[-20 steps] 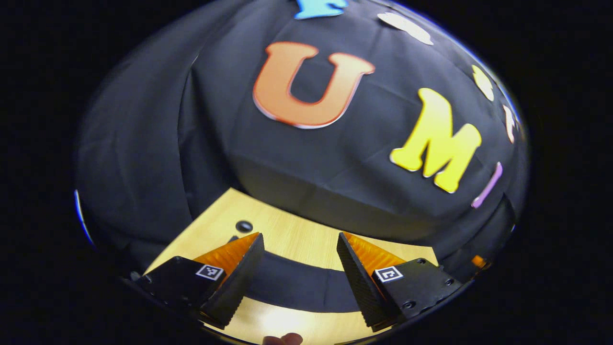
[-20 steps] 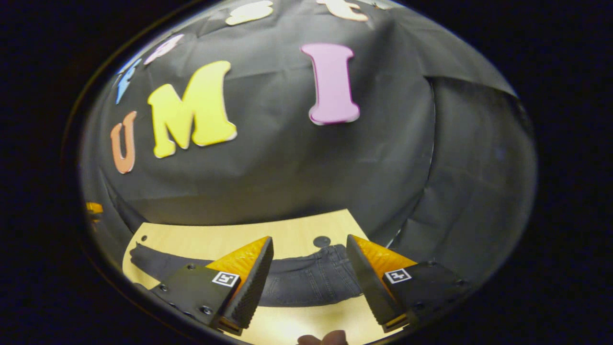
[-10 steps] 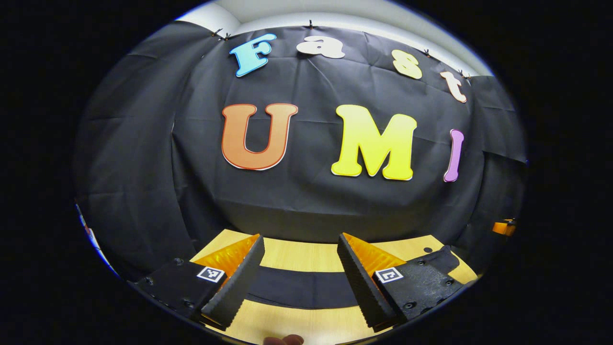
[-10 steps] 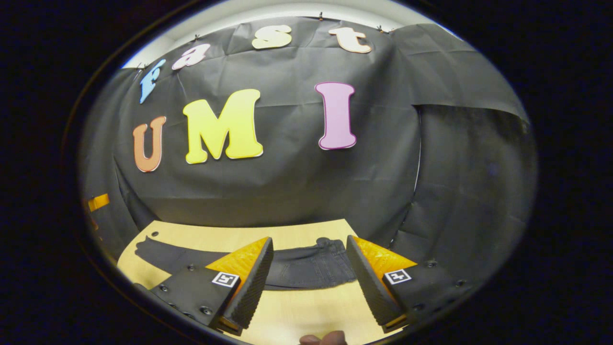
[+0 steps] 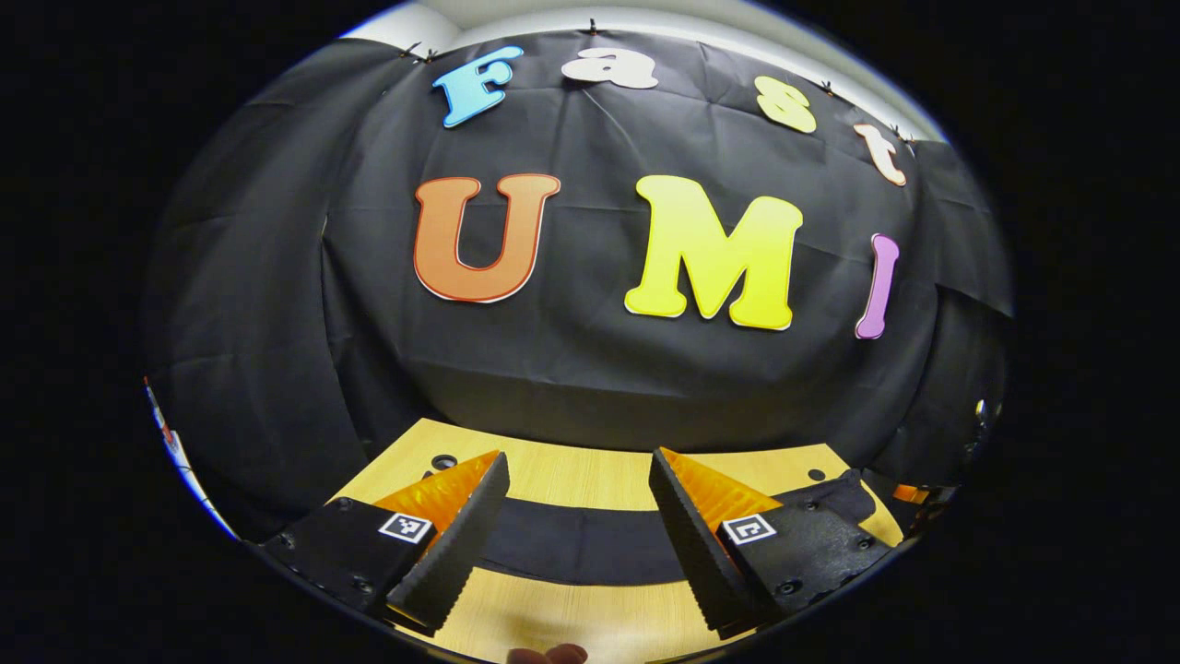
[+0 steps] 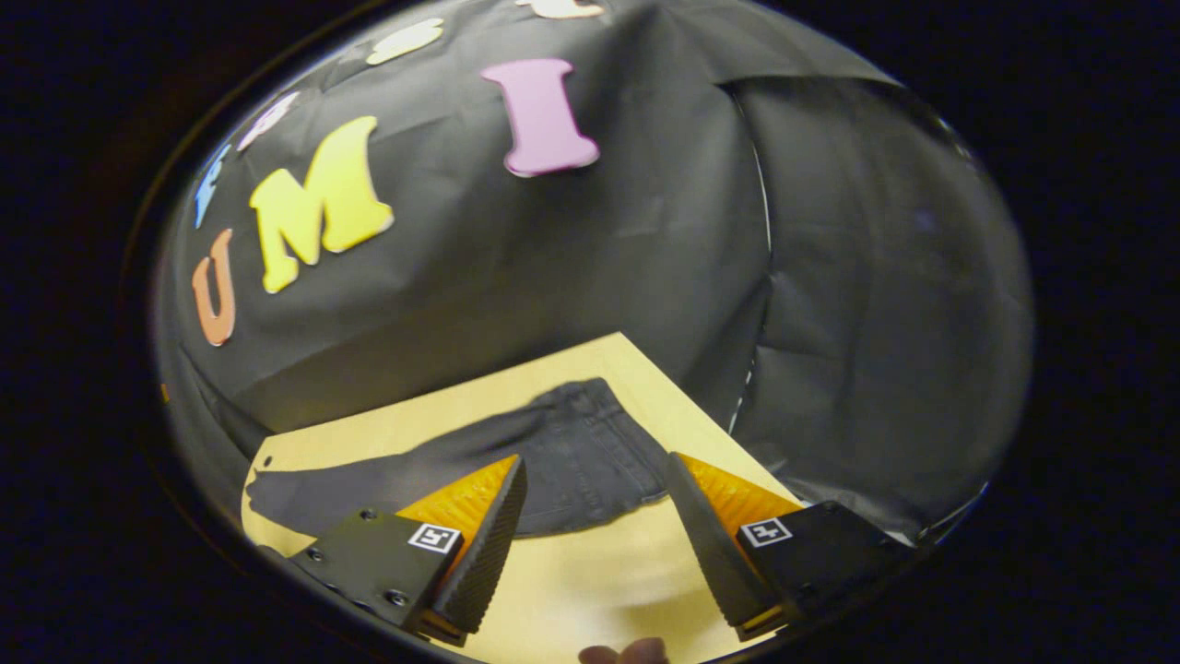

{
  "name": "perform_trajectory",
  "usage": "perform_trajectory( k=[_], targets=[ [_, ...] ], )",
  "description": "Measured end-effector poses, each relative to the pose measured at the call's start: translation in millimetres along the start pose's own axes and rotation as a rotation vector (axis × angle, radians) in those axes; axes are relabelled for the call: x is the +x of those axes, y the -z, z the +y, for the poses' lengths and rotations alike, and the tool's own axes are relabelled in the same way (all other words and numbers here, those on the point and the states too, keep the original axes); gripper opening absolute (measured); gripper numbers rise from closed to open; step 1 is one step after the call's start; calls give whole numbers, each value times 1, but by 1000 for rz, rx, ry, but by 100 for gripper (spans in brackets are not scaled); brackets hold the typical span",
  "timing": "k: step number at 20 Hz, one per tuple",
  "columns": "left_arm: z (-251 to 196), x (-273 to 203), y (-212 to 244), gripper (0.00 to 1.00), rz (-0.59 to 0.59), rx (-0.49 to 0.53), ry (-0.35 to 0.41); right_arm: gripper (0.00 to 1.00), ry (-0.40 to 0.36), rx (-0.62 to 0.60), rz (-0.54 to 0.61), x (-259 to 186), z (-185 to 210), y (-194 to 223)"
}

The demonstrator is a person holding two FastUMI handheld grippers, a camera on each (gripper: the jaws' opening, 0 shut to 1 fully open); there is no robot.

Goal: Grasp the waist and the cuffs of the jeans and fold them to make the two legs overlap; first hold the waist and fold one-third of the jeans toward the cuffs, then hold the cuffs and fold the remaining one-third in the same direction to finish folding.

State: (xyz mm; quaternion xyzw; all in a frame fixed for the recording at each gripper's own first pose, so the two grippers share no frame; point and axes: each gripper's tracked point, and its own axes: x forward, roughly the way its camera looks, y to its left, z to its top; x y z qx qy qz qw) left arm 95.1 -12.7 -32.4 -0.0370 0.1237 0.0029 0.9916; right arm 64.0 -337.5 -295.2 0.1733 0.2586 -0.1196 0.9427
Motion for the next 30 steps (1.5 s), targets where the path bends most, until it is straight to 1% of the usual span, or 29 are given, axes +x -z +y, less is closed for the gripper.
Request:
perform_trajectory(
  k=[2,3,5,7,9,11,12,13,14,15,16,17,20,21,22,24,27,30],
  targets=[
    [-10,2,3,98,17,-5,-10,95,27,10,46,42,-24,13],
    [-15,3,7,98,29,-9,-18,95,35,4,59,56,-28,18],
    [-23,4,15,98,57,-12,-25,94,15,11,82,74,-29,24],
    [-31,7,21,99,76,-16,-25,94,-16,-6,94,88,-25,30],
    [-38,6,25,99,86,-28,-23,94,-15,-44,120,98,-27,40],
    [-39,4,29,99,94,-21,-31,95,-28,-49,146,104,-27,48],
    [-38,3,31,99,100,-19,-35,87,-40,-50,147,104,-26,48],
    [-35,2,33,99,105,-25,-42,86,-42,-72,151,105,-27,47],
    [-33,0,35,99,108,-39,-46,92,-44,-103,154,107,-26,51],
    [-31,0,38,99,115,-53,-51,84,-49,-138,168,104,-25,52],
    [-29,-2,41,99,123,-65,-57,71,-75,-149,170,105,-19,54],
    [-26,-2,43,99,128,-72,-62,58,-45,-159,185,105,-18,58],
    [-12,-7,42,99,124,-73,-74,19,-19,-117,183,97,-17,49],
    [-5,-9,42,99,121,-67,-82,12,-19,-77,189,96,-14,46],
    [2,-11,42,99,119,-67,-89,5,-17,-64,191,89,-14,42],
    [13,-13,44,99,117,-88,-97,6,-16,-88,179,91,-11,34],
    [28,-14,47,99,113,-115,-106,5,-26,-108,144,80,1,11],
    [41,-15,48,99,101,-130,-105,5,-46,-97,117,50,22,-13]
  ],
)
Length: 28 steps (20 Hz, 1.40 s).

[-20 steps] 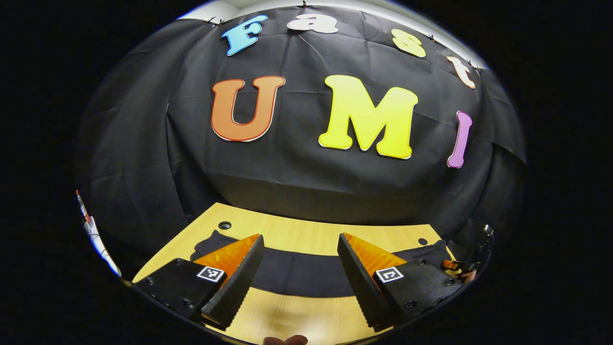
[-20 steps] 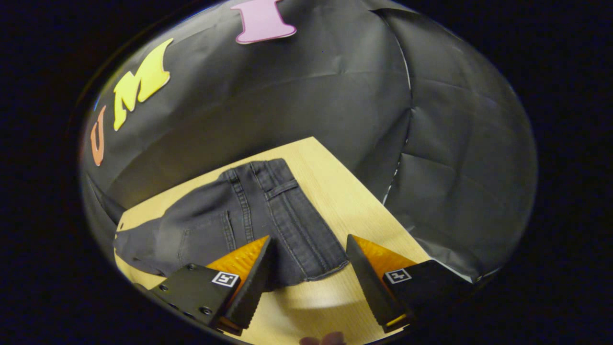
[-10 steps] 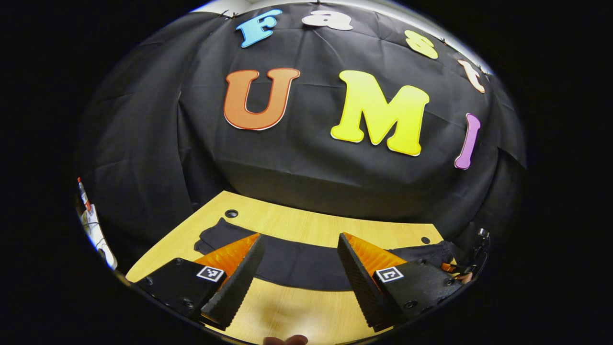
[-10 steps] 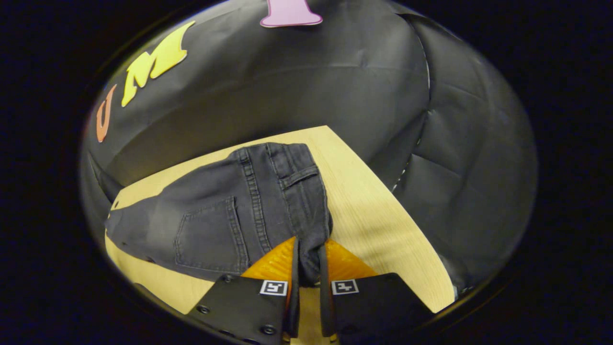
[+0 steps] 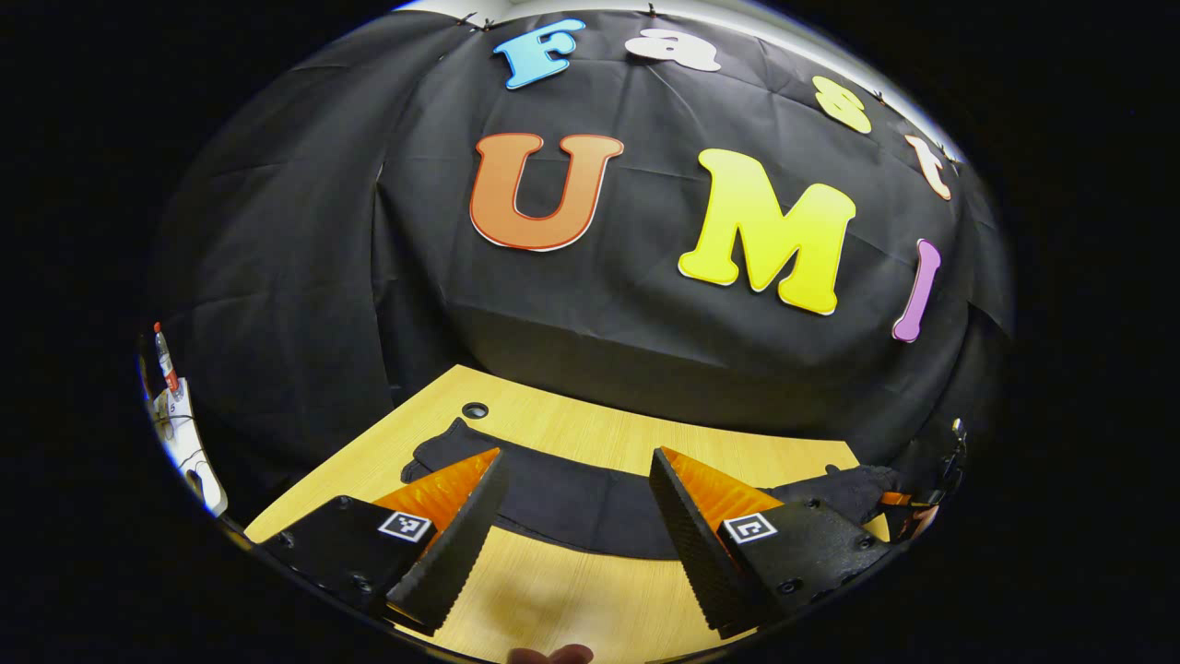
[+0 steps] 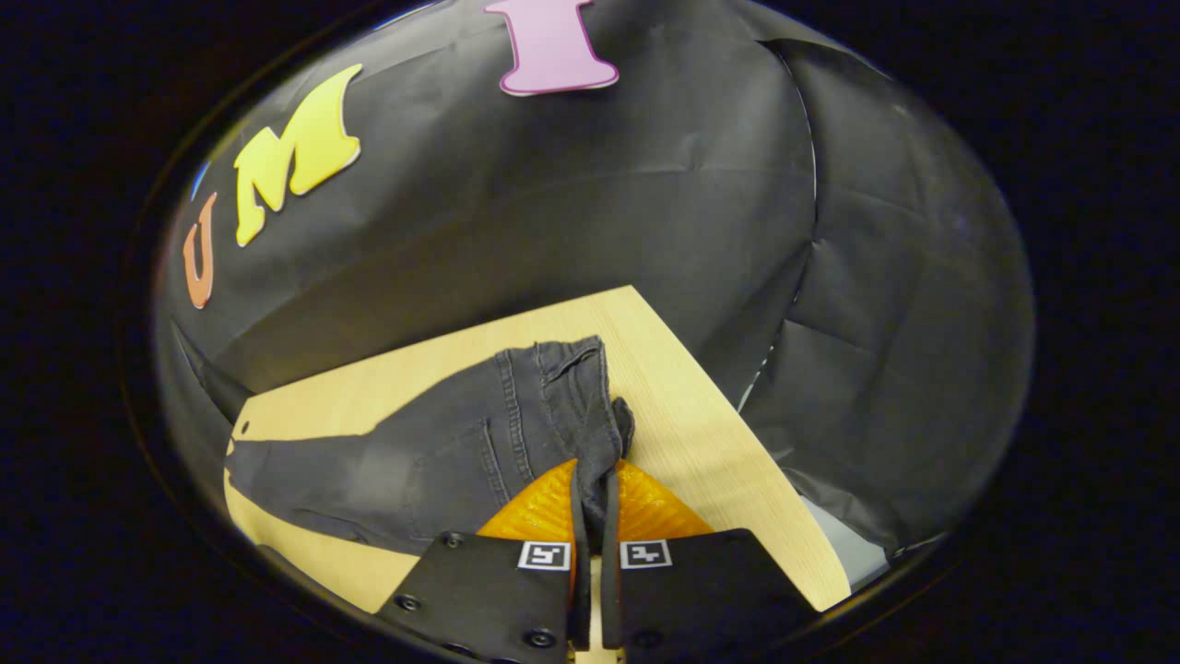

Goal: Grasp the waist and the cuffs of the jeans and fold them to make the two legs overlap; first hold the waist and fold one-third of the jeans toward the cuffs, then hold the cuffs and fold the remaining one-third in the same direction to finish folding.

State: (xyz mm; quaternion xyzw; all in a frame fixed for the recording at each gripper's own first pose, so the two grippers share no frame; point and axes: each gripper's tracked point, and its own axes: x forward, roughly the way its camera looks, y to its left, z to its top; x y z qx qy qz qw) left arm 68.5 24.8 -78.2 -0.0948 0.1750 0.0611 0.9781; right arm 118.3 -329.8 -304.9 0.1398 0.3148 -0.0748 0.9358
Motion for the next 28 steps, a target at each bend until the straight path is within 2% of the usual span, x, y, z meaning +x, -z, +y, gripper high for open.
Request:
perform_trajectory(
  k=[2,3,4,8,11,14,18,19,21,22,23,25,28],
  targets=[
    [6,2,-1,99,-6,-8,4,5,-18,-16,-29,-16,20,-21],
    [9,1,-1,99,-10,-12,8,9,-29,-28,-44,-24,30,-32],
    [13,0,-1,99,-15,-17,10,5,-41,-37,-59,-32,43,-43],
    [29,-4,-5,99,-43,-15,12,5,-97,-100,-123,-69,105,-70],
    [46,-8,-9,99,-69,-2,7,5,-159,-164,-149,-98,169,-78],
    [69,-16,-15,99,-95,9,-7,5,-210,-209,-182,-107,257,-76],
    [107,-28,-19,99,-120,22,-47,5,-286,-303,-184,-108,363,-39],
    [117,-31,-18,99,-122,21,-59,1,-305,-313,-175,-106,390,-30],
    [137,-36,-15,99,-121,0,-78,5,-333,-335,-150,-98,430,2],
    [146,-38,-13,99,-119,-13,-90,5,-339,-344,-137,-93,445,18],
    [154,-41,-10,99,-118,-21,-101,1,-340,-350,-120,-87,457,32],
    [174,-46,-4,99,-113,-35,-124,5,-332,-362,-94,-72,478,62],
    [197,-48,8,99,-91,-52,-150,5,-308,-429,-46,-51,499,110]
  ],
)
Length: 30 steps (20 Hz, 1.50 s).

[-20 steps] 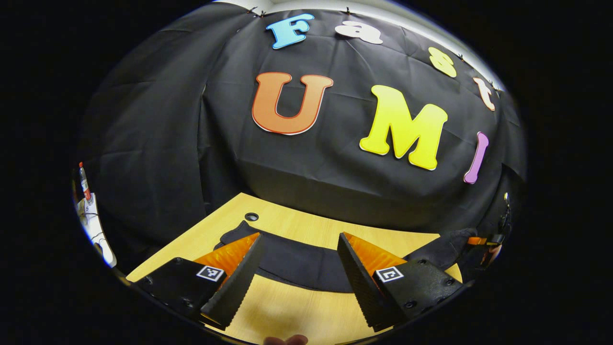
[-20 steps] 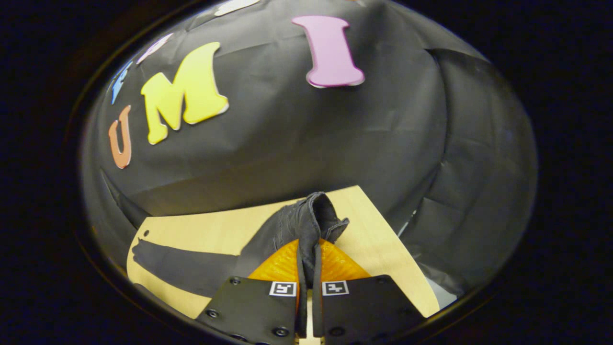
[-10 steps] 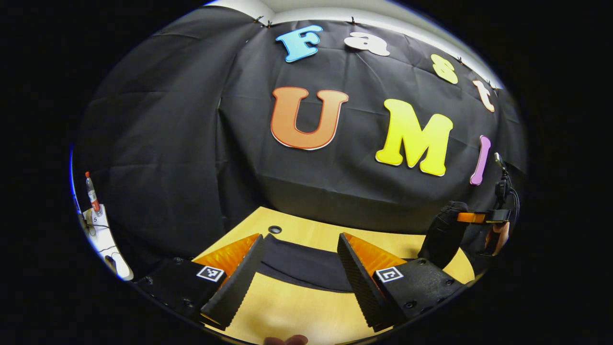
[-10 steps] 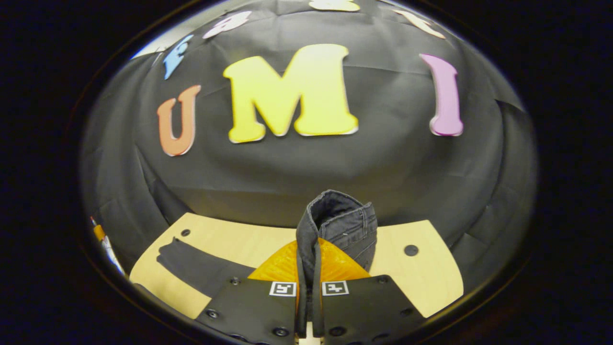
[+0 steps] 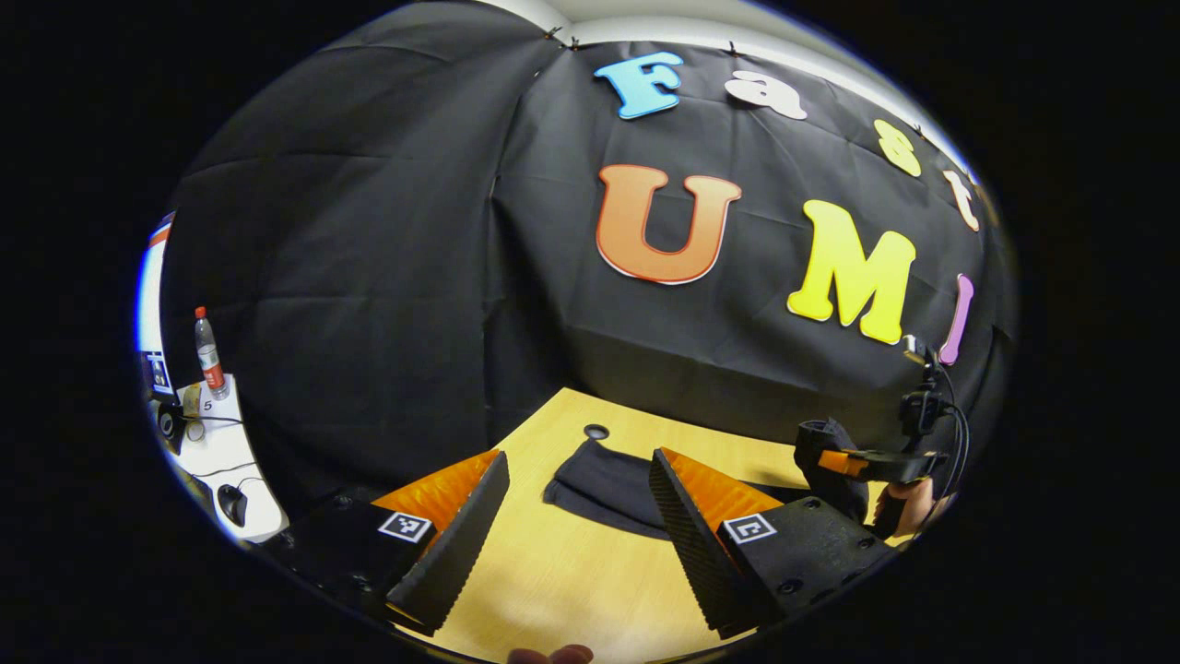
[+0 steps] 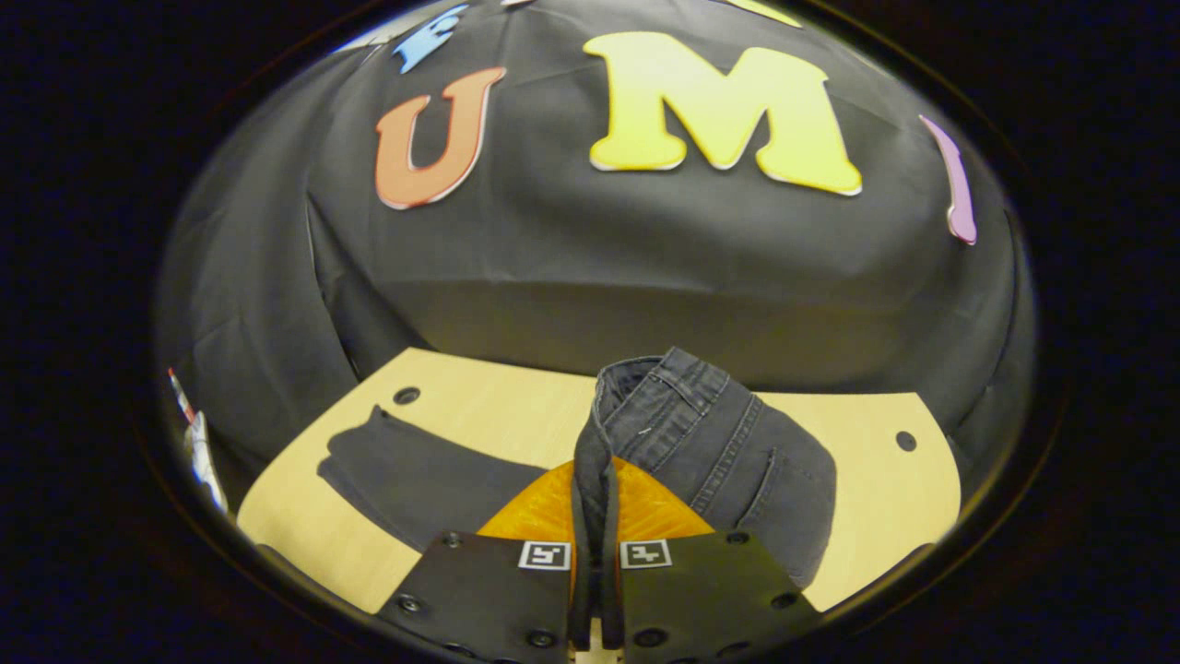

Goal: Grasp the waist and the cuffs of the jeans and fold them to make the two legs overlap; first hold the waist and fold one-third of the jeans toward the cuffs, then hold the cuffs and fold the remaining one-third in the same direction to finish folding.

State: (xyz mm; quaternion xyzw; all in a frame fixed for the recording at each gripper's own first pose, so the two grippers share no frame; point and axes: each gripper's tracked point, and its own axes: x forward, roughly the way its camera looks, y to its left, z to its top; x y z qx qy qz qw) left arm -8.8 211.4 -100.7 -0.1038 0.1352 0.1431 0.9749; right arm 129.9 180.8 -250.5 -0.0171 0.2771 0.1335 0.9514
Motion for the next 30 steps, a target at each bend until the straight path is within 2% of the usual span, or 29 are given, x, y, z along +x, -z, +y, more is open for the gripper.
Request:
perform_trajectory(
  k=[4,5,7,8,9,13,14,15,16,19,20,21,23,24,26,30],
  targets=[
    [8,1,6,99,16,-16,-14,5,21,-82,79,33,22,45],
    [15,2,9,99,20,-18,-16,2,26,-110,97,39,25,54],
    [18,4,13,99,27,-25,-11,7,26,-155,117,44,33,66],
    [17,5,16,99,33,-27,-8,13,28,-169,121,45,37,71],
    [16,6,18,99,38,-29,-5,12,24,-178,119,44,41,73],
    [13,9,21,99,42,-42,8,32,-57,-161,121,42,55,70],
    [13,9,23,99,43,-44,8,29,-63,-170,112,40,56,67],
    [12,9,23,99,44,-45,11,34,-68,-178,102,40,55,65],
    [11,9,23,99,42,-44,12,44,-84,-177,92,37,60,63],
    [11,9,28,99,45,-45,17,75,-108,-182,36,15,68,46],
    [11,9,29,99,48,-50,23,74,-105,-186,16,5,67,41],
    [9,10,32,99,52,-56,30,82,-114,-184,-1,-6,66,36],
    [5,16,37,99,63,-78,47,90,-125,-181,-25,-28,62,24],
    [4,19,41,99,74,-101,55,89,-134,-180,-36,-41,61,17],
    [-3,30,49,99,99,-171,86,97,-147,-187,-64,-73,56,4],
    [-25,64,62,99,135,-352,183,98,-135,-202,-126,-138,21,-27]
  ],
)
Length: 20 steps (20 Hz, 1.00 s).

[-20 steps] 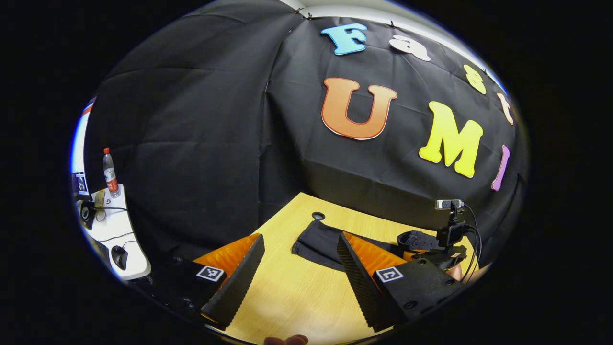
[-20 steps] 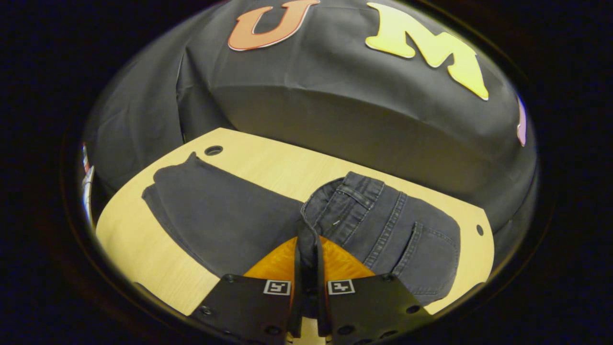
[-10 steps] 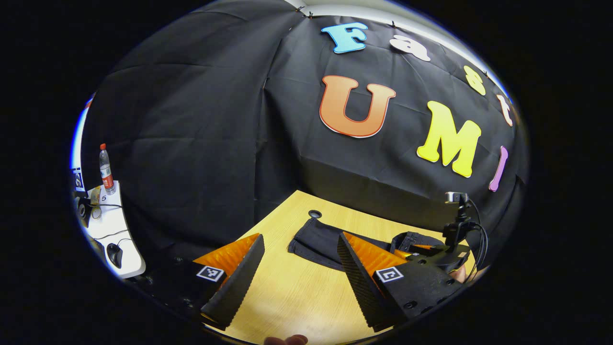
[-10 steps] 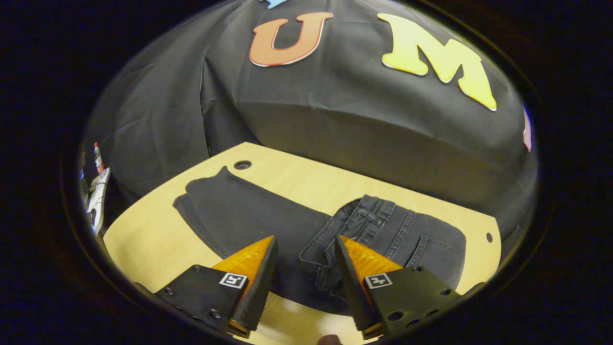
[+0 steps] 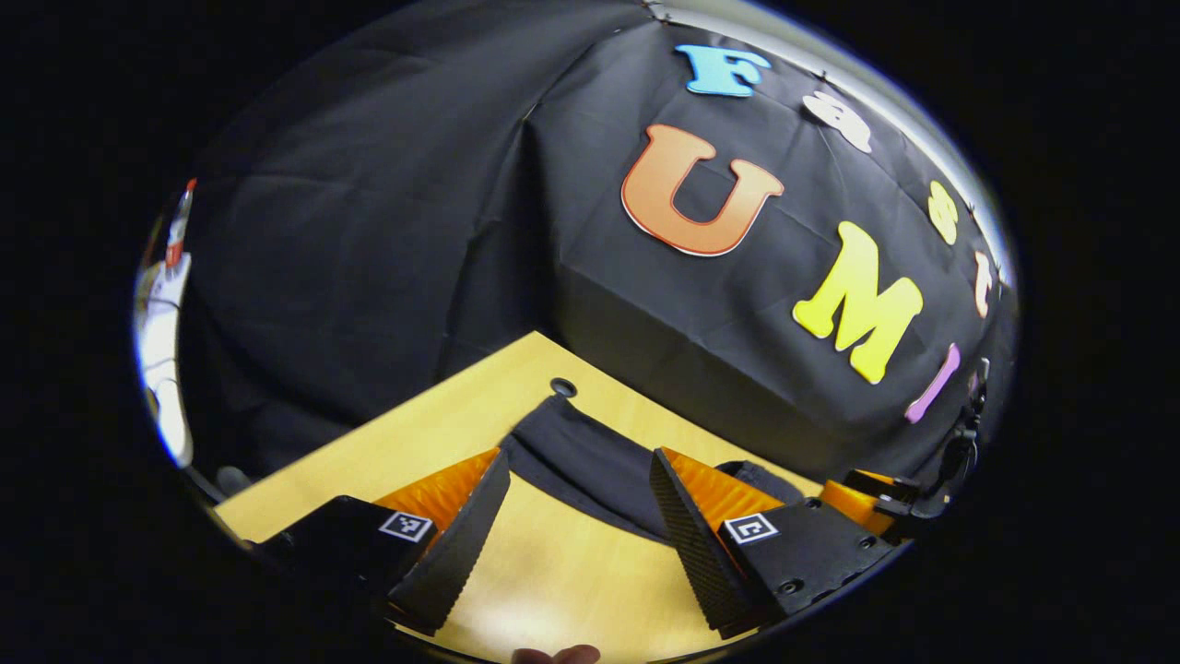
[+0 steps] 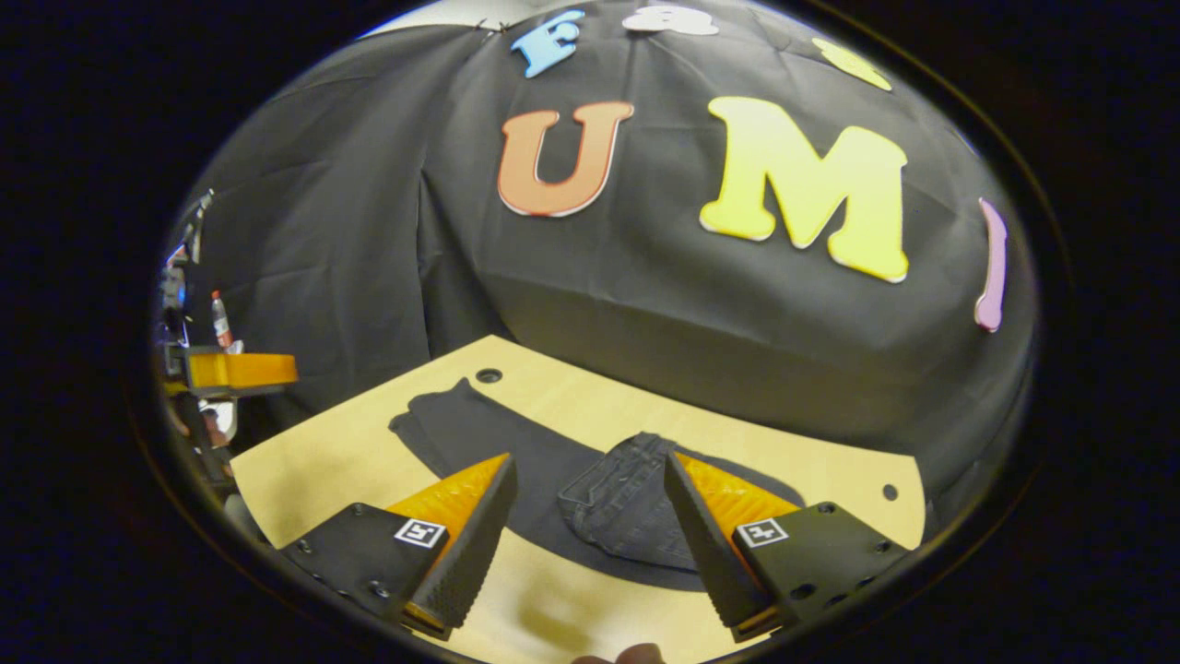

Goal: Grasp the waist and the cuffs of the jeans and fold them to make the two legs overlap; first hold the waist and fold one-third of the jeans toward the cuffs, then hold the cuffs and fold the remaining one-third in the same direction to finish folding.

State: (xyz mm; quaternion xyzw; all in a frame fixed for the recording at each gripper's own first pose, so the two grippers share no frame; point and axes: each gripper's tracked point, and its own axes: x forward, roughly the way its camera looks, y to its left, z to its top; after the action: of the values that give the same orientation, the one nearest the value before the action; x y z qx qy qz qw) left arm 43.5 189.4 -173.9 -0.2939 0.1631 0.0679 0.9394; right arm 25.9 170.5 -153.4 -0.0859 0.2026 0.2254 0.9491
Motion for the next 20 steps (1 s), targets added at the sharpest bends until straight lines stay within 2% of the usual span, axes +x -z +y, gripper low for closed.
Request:
perform_trajectory(
  k=[4,10,15,17,20],
  targets=[
    [15,46,25,99,90,-275,37,97,71,27,-9,-60,-46,-11],
    [57,103,51,98,203,-657,19,97,204,103,22,-126,-109,1],
    [74,137,54,99,233,-785,-1,98,287,141,47,-154,-140,11],
    [73,144,47,98,198,-835,4,98,303,163,56,-158,-146,14],
    [71,153,47,96,181,-806,13,98,318,189,66,-160,-151,16]
  ],
)
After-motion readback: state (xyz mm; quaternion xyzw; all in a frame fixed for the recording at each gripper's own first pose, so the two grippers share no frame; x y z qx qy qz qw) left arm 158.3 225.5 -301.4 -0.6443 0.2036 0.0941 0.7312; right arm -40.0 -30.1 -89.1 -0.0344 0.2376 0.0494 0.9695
